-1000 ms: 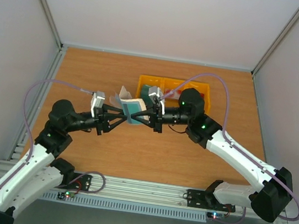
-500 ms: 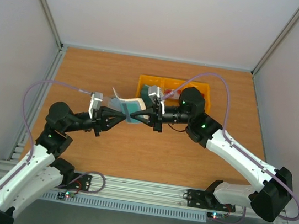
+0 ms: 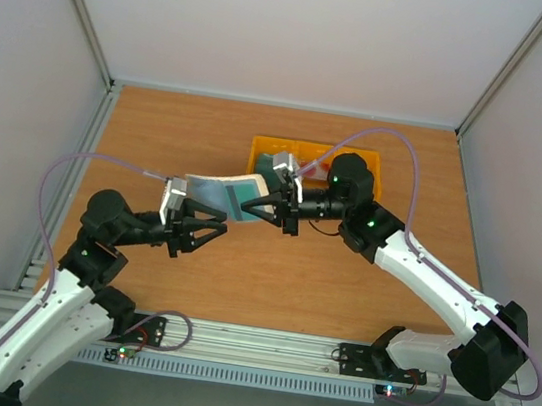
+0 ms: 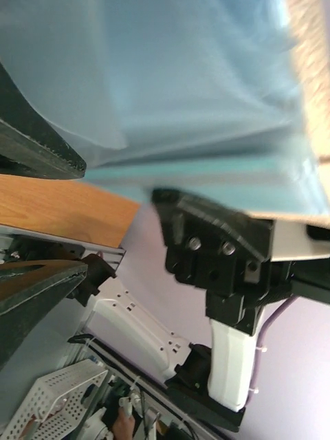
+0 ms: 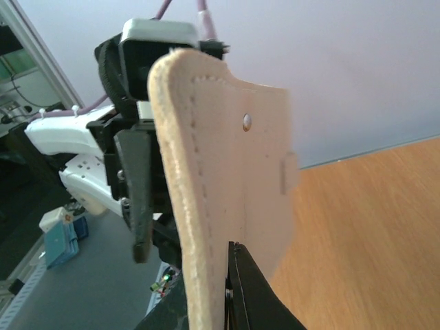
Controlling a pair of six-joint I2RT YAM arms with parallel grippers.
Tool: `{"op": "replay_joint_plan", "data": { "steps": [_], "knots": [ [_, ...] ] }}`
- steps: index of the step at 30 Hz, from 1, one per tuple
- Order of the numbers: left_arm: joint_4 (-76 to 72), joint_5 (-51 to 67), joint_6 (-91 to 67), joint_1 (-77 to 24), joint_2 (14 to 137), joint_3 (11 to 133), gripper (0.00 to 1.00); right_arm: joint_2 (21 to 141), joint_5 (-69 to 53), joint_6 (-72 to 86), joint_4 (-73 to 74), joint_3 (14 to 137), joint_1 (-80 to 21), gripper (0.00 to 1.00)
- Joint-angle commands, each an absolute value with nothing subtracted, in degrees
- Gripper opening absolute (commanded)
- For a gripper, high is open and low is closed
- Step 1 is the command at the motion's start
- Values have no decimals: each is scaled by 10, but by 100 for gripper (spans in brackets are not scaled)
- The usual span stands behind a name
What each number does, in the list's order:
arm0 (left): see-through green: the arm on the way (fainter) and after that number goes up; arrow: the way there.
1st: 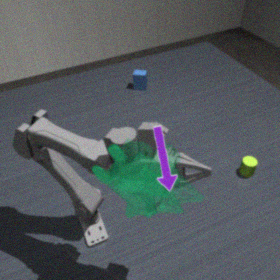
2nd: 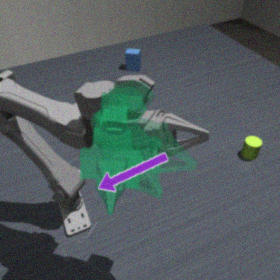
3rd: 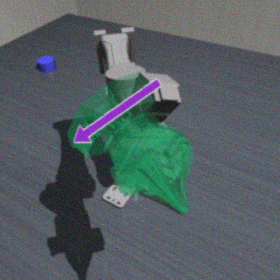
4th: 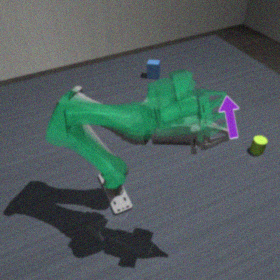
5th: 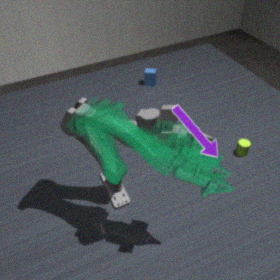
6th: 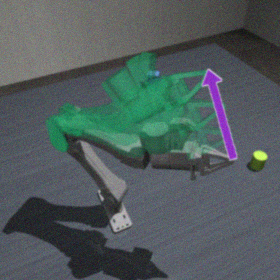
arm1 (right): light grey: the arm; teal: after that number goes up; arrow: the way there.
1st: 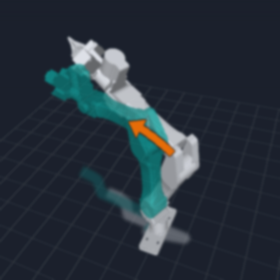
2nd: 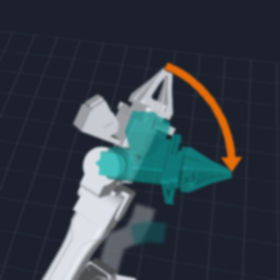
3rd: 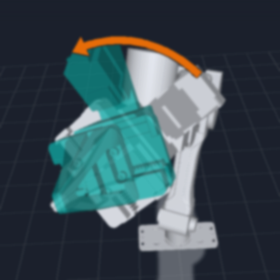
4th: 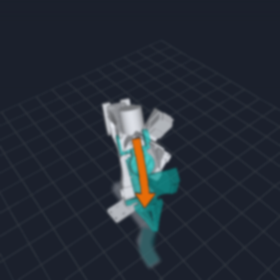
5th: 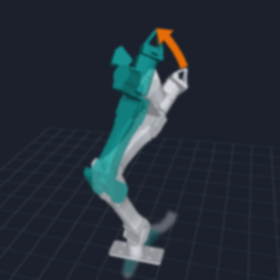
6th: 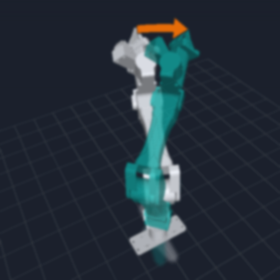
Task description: Take the credit cards out of the card holder
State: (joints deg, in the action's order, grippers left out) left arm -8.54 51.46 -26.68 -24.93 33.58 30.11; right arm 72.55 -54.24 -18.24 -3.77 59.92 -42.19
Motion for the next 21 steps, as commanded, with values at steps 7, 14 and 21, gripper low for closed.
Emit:
{"op": "replay_joint_plan", "data": {
  "steps": [7, 14, 21],
  "knots": [
    [-116, 571, -220, -266, 330, 280, 33, 716, -458, -156, -32, 616, -408, 1],
    [-203, 482, -309, -266, 358, 292, 48, 721, -479, -164, -19, 621, -408, 1],
    [-180, 404, -385, -250, 374, 290, 45, 720, -595, -144, -67, 614, -408, 1]
  ]
}}
